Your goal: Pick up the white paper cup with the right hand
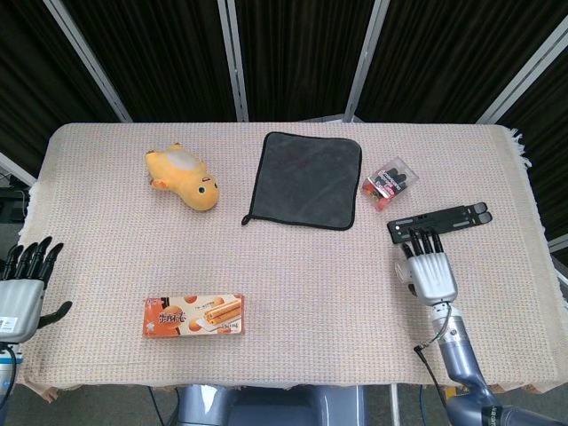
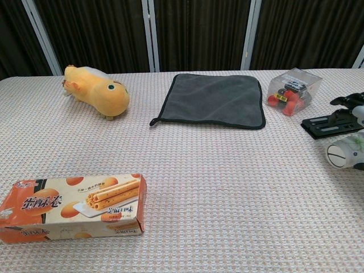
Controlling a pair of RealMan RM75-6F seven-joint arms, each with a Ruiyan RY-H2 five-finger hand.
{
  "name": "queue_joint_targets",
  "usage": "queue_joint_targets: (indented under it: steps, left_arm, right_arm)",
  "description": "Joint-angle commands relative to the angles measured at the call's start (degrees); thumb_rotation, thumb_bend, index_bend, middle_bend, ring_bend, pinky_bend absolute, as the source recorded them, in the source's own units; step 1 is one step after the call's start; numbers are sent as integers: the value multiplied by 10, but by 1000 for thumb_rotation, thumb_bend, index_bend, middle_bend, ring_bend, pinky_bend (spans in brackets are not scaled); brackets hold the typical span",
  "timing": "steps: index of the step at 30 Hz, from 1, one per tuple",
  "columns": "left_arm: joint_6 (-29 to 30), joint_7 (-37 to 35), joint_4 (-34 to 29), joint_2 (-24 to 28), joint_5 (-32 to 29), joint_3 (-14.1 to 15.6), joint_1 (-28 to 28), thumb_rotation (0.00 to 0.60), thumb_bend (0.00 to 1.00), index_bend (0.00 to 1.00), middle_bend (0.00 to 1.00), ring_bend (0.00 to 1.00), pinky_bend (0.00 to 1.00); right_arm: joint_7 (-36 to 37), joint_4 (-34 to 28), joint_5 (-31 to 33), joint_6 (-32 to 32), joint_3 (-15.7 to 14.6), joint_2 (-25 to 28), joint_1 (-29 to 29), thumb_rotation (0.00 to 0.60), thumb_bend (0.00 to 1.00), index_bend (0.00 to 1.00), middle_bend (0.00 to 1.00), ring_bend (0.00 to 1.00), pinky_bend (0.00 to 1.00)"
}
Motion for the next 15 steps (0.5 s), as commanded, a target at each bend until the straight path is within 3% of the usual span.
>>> queue_joint_targets:
  steps: [1,15]
  left_arm:
    - [-1,0,0,0,-1,0,0,600,127,0,0,0,0]
    - [2,6,-4,-1,2,2,0,600,126,0,0,0,0]
  right_arm:
    - [4,12,-2,-4,1,-10,0,600,105,343,128,0,0]
    - [16,69,-6,-16,8,-37,-2,600,108,436,188,0,0]
